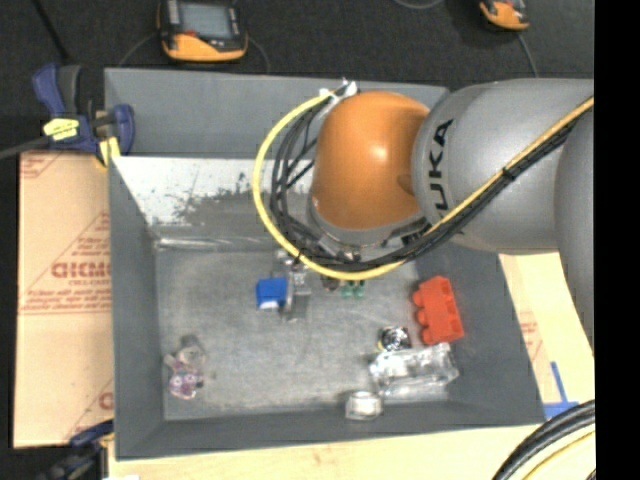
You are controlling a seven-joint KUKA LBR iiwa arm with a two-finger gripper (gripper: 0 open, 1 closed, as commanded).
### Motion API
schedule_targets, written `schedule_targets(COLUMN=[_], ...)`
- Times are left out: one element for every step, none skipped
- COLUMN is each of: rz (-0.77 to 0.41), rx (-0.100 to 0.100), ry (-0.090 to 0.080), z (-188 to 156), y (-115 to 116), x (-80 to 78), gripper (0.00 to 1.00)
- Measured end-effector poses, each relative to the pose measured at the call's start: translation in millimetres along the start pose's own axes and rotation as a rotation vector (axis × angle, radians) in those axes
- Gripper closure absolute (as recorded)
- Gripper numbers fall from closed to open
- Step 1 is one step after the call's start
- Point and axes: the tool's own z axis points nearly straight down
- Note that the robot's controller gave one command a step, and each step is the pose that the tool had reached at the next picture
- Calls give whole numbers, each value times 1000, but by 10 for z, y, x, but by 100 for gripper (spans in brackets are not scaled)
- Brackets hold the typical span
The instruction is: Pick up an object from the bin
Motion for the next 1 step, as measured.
schedule_targets(rz=[-27], rx=[3], ry=[-2], z=[-938], y=[-38], x=[-201], gripper=[100])
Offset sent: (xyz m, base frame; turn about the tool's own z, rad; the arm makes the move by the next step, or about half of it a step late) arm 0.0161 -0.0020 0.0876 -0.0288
